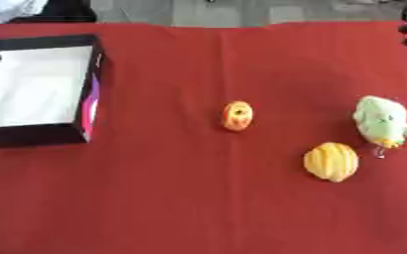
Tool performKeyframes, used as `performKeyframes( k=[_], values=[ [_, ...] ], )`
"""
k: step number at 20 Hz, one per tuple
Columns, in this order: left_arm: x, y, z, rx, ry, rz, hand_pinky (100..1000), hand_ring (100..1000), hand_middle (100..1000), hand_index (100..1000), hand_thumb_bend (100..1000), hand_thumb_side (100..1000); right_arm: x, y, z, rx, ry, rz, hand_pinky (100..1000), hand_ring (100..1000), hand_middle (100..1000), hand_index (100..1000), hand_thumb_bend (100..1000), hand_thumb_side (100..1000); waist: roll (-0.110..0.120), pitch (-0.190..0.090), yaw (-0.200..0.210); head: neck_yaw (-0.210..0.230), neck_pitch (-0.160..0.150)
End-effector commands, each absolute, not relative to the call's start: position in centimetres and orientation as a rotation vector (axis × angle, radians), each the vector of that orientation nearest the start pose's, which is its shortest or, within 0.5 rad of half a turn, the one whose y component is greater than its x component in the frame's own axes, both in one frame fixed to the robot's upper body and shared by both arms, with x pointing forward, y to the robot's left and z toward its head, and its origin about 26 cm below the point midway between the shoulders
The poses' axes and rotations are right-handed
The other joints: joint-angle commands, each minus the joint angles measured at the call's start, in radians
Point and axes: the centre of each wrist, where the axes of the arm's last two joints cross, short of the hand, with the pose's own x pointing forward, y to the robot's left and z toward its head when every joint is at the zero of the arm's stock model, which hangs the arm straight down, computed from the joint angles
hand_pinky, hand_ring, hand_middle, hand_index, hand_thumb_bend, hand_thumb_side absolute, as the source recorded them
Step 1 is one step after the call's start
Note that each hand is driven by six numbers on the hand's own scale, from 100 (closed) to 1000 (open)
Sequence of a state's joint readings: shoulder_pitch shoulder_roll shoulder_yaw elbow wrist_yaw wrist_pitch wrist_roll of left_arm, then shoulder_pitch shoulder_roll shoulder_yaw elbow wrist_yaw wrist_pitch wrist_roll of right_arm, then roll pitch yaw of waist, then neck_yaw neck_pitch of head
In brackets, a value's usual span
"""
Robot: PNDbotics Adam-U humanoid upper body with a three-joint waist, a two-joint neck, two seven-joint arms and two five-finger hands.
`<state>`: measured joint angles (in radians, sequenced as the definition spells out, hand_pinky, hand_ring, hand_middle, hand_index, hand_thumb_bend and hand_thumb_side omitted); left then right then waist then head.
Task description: Pick up the objects with one hand, pass them to the other hand, and then place them into the box on the other side of the table.
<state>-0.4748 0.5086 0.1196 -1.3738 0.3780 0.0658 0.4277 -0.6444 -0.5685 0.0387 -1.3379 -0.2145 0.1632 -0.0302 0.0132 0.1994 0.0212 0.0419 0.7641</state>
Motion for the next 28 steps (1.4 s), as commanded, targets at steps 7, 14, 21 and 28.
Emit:
performKeyframes(
  k=[7,14,21,28],
  values=[
    [37.9,37.8,16.8,0.424,-1.853,0.384,665,800,683,716,809,636,40.7,-34.9,21.9,-0.351,-1.82,0.323,876,862,823,910,184,563,-0.002,-0.023,0.0,0.001,0.006],
    [37.7,38.0,16.8,0.432,-1.85,0.382,665,800,689,715,807,636,39.9,-36.5,24.4,-0.462,-1.696,0.649,900,897,869,922,268,536,-0.007,-0.023,0.001,0.005,0.006],
    [37.7,38.0,16.8,0.437,-1.845,0.366,665,800,690,715,804,637,39.7,-37.9,28.6,-0.509,-1.489,1.098,922,914,889,923,385,433,-0.012,-0.028,0.0,-0.021,0.006],
    [37.7,38.1,16.8,0.444,-1.841,0.36,666,800,690,715,800,637,39.3,-39.4,29.9,-0.47,-1.359,1.28,928,914,894,921,480,346,-0.016,-0.026,0.002,-0.053,0.006]
  ],
)
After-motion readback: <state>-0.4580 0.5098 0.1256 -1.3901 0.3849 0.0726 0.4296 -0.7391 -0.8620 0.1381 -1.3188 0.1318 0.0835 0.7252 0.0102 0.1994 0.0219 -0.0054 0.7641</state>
